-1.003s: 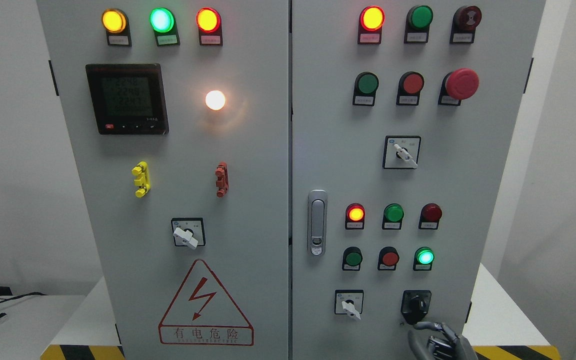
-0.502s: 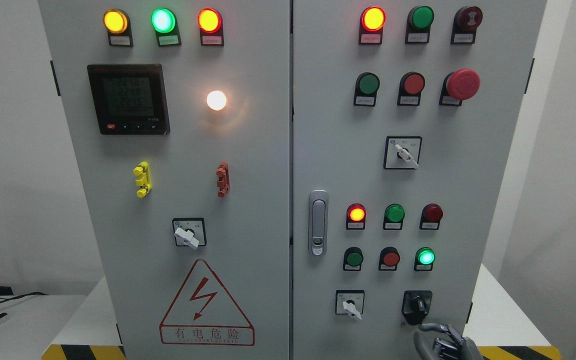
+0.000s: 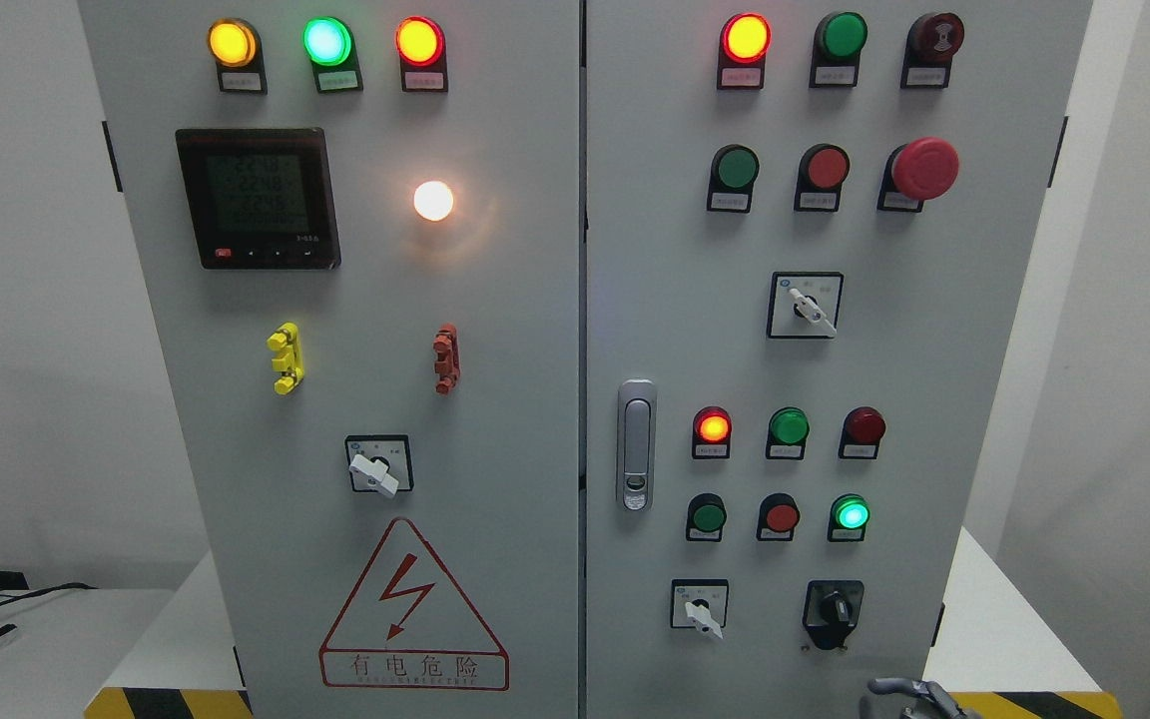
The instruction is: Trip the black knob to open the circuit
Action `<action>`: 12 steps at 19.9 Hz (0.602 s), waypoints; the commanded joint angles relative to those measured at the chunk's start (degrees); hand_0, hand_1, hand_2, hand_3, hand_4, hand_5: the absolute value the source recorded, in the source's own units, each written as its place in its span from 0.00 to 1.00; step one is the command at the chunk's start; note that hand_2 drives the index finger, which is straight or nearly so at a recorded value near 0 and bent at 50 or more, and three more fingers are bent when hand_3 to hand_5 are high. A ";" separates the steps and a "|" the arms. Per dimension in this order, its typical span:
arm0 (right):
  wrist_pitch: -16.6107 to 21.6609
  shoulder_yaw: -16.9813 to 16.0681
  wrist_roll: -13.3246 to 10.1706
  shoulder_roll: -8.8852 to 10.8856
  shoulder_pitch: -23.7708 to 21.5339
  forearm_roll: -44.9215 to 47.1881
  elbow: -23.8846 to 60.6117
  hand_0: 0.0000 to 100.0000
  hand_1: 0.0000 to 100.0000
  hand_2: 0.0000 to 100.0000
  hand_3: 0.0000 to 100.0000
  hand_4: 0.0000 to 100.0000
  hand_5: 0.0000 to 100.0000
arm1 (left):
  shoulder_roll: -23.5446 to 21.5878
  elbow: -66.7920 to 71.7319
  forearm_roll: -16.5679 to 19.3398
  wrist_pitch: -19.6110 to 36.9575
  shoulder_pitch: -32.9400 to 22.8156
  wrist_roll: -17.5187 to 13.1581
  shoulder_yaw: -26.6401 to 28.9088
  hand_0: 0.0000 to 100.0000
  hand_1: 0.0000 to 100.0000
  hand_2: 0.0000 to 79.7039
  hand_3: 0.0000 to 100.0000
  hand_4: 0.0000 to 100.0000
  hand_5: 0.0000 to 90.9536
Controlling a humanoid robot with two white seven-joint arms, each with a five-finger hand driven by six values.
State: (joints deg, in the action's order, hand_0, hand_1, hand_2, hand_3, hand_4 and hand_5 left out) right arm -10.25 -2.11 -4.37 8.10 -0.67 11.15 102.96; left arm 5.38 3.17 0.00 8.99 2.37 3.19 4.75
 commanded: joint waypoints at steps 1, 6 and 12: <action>0.05 -7.55 0.85 4.01 -6.61 8.87 8.39 0.53 0.51 0.55 1.00 1.00 0.93 | 0.07 0.00 1.76 -0.03 0.00 -0.03 0.00 0.12 0.39 0.00 0.00 0.00 0.00; 0.14 -13.35 5.06 5.61 -15.31 14.77 13.67 0.25 0.17 0.48 0.78 0.74 0.75 | -0.02 0.00 1.76 -0.03 0.00 -0.03 0.00 0.12 0.39 0.00 0.00 0.00 0.00; 0.14 -17.05 9.63 5.43 -19.80 16.98 16.40 0.03 0.00 0.26 0.50 0.47 0.43 | -0.02 0.00 1.76 -0.03 0.00 -0.03 0.00 0.12 0.39 0.00 0.00 0.00 0.00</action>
State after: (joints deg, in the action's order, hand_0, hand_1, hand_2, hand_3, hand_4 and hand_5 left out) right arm -10.14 -11.20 3.44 11.66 -15.33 24.90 112.12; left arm 5.38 3.17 0.00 8.99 2.37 3.19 4.75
